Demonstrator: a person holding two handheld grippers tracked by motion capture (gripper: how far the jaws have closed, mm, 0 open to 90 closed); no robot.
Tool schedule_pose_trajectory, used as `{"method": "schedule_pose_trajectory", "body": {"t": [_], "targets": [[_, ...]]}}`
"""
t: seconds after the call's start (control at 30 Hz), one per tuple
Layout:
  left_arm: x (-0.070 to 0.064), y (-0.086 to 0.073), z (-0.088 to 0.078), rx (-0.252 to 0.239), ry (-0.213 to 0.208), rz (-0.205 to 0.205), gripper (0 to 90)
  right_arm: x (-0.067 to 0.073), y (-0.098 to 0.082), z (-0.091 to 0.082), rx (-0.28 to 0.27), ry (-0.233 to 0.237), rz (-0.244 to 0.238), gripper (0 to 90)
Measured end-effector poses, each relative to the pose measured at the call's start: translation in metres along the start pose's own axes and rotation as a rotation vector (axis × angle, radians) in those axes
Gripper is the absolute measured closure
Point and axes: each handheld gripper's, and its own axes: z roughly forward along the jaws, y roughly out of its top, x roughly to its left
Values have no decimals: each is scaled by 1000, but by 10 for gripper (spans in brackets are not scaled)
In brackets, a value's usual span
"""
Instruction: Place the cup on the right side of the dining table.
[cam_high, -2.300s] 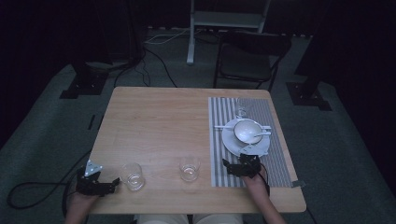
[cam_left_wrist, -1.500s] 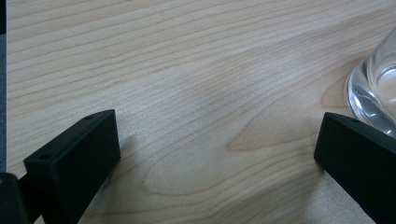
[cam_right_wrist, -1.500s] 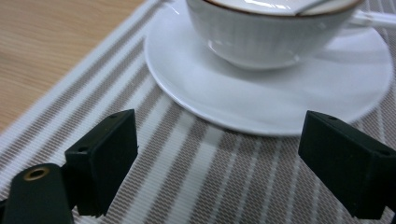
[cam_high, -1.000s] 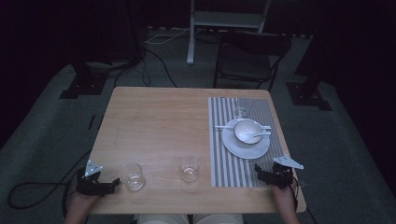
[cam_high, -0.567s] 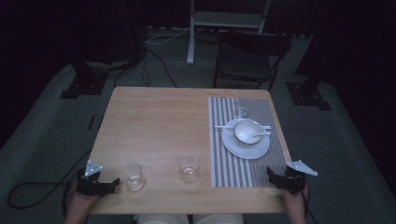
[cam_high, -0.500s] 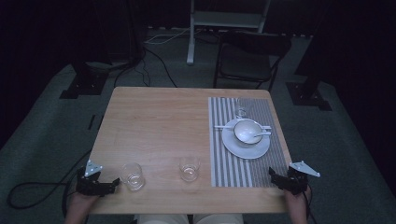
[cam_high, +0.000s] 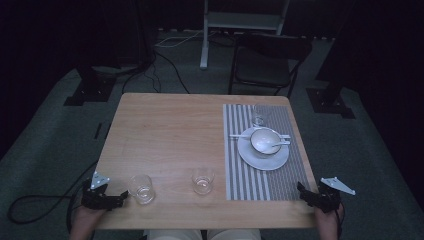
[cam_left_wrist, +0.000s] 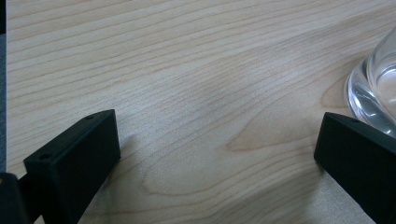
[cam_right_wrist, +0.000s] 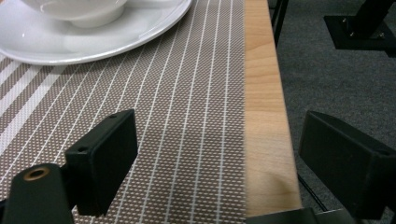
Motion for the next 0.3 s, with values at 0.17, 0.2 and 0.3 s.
{"method": "schedule_pose_trajectory", "body": {"t": [0.17, 0.2, 0.3], "targets": [[0, 0, 0, 0, 0, 0, 7, -6, 1, -3, -18, -8, 15, 115], [0, 0, 0, 0, 0, 0, 7, -8, 1, -4, -21, -10, 21, 115], [0, 0, 0, 0, 0, 0, 7, -10, 0, -5, -21, -17, 30, 115]]}}
